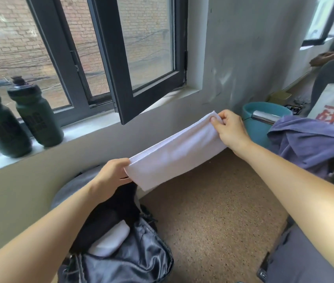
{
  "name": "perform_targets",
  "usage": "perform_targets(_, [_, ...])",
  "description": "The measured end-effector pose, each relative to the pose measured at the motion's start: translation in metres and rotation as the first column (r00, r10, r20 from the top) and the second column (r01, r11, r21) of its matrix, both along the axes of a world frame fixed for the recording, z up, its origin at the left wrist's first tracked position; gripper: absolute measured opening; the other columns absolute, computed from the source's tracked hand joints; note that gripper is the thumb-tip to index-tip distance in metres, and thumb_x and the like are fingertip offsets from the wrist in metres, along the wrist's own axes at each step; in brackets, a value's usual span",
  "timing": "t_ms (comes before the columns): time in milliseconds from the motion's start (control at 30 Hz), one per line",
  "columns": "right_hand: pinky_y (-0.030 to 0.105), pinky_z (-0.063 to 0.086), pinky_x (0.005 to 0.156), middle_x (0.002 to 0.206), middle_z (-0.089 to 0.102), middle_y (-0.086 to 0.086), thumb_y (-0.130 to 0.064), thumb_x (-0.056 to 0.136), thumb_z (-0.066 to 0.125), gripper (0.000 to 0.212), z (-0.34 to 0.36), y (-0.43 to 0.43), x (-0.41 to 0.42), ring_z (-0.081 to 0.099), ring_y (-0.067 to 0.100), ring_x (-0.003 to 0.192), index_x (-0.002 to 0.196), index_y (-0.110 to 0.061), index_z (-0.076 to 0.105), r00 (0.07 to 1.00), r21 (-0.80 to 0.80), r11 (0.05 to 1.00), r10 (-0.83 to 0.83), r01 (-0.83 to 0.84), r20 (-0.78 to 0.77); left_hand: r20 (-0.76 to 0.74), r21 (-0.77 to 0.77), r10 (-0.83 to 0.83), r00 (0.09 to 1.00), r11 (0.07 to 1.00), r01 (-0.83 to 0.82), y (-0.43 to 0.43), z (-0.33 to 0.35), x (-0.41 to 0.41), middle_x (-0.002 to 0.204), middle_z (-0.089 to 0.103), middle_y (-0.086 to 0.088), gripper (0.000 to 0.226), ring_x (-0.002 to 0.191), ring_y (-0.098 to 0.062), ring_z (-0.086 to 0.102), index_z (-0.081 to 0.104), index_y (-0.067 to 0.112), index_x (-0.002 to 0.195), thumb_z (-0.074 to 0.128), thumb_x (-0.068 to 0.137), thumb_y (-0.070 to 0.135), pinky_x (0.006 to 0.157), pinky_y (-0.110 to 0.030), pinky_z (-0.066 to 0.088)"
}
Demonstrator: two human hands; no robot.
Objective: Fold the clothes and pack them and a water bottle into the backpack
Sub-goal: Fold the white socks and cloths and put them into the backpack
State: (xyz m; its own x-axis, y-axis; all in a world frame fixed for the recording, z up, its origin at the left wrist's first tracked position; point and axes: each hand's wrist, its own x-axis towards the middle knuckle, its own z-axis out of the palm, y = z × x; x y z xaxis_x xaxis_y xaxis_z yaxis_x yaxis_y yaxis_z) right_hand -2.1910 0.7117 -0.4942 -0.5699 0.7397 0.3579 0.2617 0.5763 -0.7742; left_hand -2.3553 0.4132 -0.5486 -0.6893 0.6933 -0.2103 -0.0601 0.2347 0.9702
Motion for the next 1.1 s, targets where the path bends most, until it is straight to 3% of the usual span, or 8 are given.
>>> perform_targets(67, [0.028,0.034,0.062,0.077,0.046,0.000,-0.030,0.103,0.054,0.027,0.000,-0.003,-0.001,0.040,0.013,0.067,0.087,-0.010,0.051,0.999,-0.002,0.999,0.040,-0.040,0.020,0.122,0.061,0.026,0.992,0.998,-0.034,-0.004,0.008,-0.003,0.095,0.076,-0.009,0.034,0.084,-0.023,0.071,0.071,0.007,0.098,0.040,0.098,0.020,0.087,-0.040,0.050])
perform_targets(233, [0.028,0.029,0.055,0.074,0.041,-0.001,-0.027,0.104,0.053,0.025,0.002,-0.015,-0.008,0.033,0.013,0.063,0.085,-0.011,0.047,0.996,-0.045,0.995,0.090,-0.090,-0.011,0.383,0.105,0.158,0.910,0.972,-0.213,-0.002,0.023,0.007,0.060,0.045,-0.004,0.022,0.048,-0.022,0.053,0.033,0.018,0.066,0.035,0.088,0.015,0.065,-0.035,0.041])
perform_targets(367, [0.030,0.029,0.055,0.074,0.039,0.000,-0.027,0.104,0.052,0.030,-0.002,-0.023,-0.013,0.032,0.016,0.064,0.078,-0.015,0.042,0.997,-0.160,0.985,0.067,-0.071,-0.032,0.511,0.077,0.143,0.847,0.975,-0.211,-0.001,0.022,0.009,0.097,0.077,-0.014,0.046,0.082,-0.034,0.076,0.069,0.004,0.098,0.045,0.095,0.044,0.085,-0.042,0.051])
perform_targets(467, [0.032,0.032,0.058,0.075,0.042,0.002,-0.026,0.103,0.053,0.026,-0.003,-0.020,-0.015,0.036,0.018,0.068,0.082,-0.012,0.047,0.997,-0.245,0.969,0.016,-0.033,-0.072,0.530,0.046,0.094,0.843,0.989,-0.139,-0.006,0.021,0.004,0.115,0.072,-0.011,0.081,0.102,-0.034,0.069,0.074,0.000,0.113,0.065,0.081,0.075,0.092,-0.041,0.052])
perform_targets(633, [0.032,0.032,0.058,0.075,0.044,0.002,-0.025,0.102,0.055,0.027,-0.001,-0.017,-0.014,0.038,0.018,0.068,0.079,-0.013,0.049,0.997,-0.272,0.962,-0.003,-0.019,-0.080,0.345,-0.062,0.062,0.937,0.997,-0.043,0.001,0.012,0.012,0.089,0.076,-0.006,0.056,0.072,-0.019,0.073,0.069,0.003,0.125,0.084,0.073,0.018,0.082,-0.031,0.057])
perform_targets(833, [0.030,0.026,0.054,0.071,0.036,-0.001,-0.025,0.104,0.051,0.036,0.001,-0.017,-0.003,0.030,0.015,0.061,0.072,-0.018,0.037,0.999,-0.166,0.985,0.045,-0.048,-0.025,0.155,-0.034,0.320,0.935,0.947,-0.319,0.010,0.005,0.008,0.101,0.079,-0.006,0.021,0.089,-0.024,0.073,0.074,0.012,0.106,0.068,0.098,0.031,0.085,-0.039,0.059])
perform_targets(967, [0.032,0.029,0.055,0.076,0.039,0.000,-0.027,0.105,0.049,0.033,-0.006,-0.024,-0.004,0.031,0.015,0.063,0.077,-0.015,0.038,0.995,-0.062,0.997,0.044,-0.038,0.087,-0.405,0.024,0.403,0.821,0.902,-0.431,0.010,0.002,0.008,0.104,0.072,-0.001,0.030,0.095,-0.023,0.067,0.069,0.017,0.104,0.047,0.105,0.037,0.081,-0.039,0.054])
perform_targets(1100, [0.030,0.026,0.052,0.075,0.037,0.001,-0.027,0.105,0.048,0.037,-0.006,-0.034,-0.008,0.029,0.014,0.062,0.073,-0.017,0.034,0.993,-0.074,0.997,0.045,-0.037,0.109,-0.473,-0.002,0.427,0.771,0.874,-0.485,0.006,0.005,0.009,0.097,0.071,-0.006,0.038,0.099,-0.032,0.065,0.066,0.010,0.096,0.042,0.102,0.038,0.089,-0.049,0.052])
